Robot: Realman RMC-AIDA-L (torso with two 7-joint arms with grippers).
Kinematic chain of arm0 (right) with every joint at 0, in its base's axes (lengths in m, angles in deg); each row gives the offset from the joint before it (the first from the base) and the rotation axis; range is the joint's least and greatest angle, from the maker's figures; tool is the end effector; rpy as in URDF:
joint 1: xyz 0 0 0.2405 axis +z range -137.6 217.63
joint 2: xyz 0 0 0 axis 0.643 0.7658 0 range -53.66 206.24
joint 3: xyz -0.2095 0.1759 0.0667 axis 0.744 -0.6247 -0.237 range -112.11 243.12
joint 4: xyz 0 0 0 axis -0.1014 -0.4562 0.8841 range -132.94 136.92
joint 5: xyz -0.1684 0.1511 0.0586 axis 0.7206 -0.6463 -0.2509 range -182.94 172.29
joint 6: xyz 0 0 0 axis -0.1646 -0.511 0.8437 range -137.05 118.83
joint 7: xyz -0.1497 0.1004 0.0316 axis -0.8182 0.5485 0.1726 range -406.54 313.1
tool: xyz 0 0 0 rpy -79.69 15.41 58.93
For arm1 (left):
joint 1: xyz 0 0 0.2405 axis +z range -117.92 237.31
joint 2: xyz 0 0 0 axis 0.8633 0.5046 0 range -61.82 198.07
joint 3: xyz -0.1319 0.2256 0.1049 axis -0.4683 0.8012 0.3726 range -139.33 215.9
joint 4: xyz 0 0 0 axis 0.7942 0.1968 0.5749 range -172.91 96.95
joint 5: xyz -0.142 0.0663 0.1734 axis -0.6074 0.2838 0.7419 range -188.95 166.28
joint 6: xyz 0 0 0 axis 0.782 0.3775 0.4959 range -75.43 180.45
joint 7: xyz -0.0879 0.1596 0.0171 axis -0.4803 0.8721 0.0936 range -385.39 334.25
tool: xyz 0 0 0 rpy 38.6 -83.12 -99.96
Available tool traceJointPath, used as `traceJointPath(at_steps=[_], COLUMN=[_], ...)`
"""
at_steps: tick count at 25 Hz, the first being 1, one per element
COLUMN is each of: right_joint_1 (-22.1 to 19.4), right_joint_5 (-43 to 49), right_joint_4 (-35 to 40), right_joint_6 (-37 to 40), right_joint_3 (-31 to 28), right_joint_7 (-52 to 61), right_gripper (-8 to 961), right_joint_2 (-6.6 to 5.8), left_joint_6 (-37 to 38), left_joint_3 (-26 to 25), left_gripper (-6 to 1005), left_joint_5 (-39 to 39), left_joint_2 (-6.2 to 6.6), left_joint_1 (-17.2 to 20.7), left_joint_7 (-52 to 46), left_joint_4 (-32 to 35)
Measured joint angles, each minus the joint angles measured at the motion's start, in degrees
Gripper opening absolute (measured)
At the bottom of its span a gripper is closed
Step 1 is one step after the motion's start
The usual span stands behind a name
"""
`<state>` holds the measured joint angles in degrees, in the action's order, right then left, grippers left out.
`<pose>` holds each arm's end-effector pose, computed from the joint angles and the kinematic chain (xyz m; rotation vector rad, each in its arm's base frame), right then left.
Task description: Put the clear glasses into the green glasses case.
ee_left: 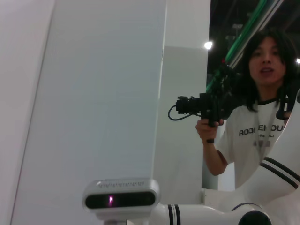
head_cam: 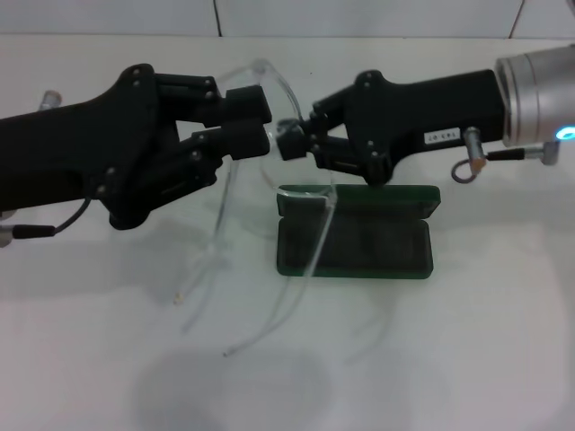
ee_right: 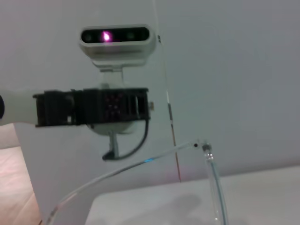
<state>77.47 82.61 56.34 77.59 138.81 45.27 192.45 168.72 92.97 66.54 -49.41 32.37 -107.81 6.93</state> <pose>0.1077 0.3927 -0.0489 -3.0057 0.1343 0.8806 -0.1734 0.3156 0.0232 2.6694 0.1098 1.4963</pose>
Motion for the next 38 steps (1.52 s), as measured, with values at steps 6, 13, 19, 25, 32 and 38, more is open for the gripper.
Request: traceJointPath(at_steps=[6,13,19,25,32,38], right_joint_1=[0.5,0.5,0.5,0.6,0.3,0.0], right_joint_5=[-4.0,-5.0,-6.2,-6.4,-8.4,-9.9], right_joint_4=[0.3,0.5,0.3,0.0,-0.1,-0.1], right_joint_6=[0.1,0.6,1.3,1.5,2.6,3.8], right_joint_3=[0.4,0.4,1.0,1.6,3.2,3.3], right_joint_7=[-0.9,-1.5,-1.8,-2.2,-2.8,-3.1], right_gripper=[91,90,89,89,88,88], right_joint_2=[-0.24,-0.22,-0.13,-0.07,-0.07,-0.08], left_joint_6=[-0.1,-0.1,-0.1,-0.4,-0.6,-0.8], left_joint_3=[0.0,0.1,0.2,0.2,-0.2,-0.3], left_gripper=[172,170,169,142,96,70], left_joint_5=[0.9,1.3,1.4,1.4,1.4,1.4], left_joint_2=[-0.4,0.01,0.03,-0.36,-0.35,-0.14], left_joint_1=[0.1,-1.1,-1.2,-1.3,-2.3,-2.6], left_joint_7=[1.4,1.9,2.1,1.9,2.8,4.6], left_joint_4=[-1.0,-3.3,-3.5,-3.6,-6.7,-8.3])
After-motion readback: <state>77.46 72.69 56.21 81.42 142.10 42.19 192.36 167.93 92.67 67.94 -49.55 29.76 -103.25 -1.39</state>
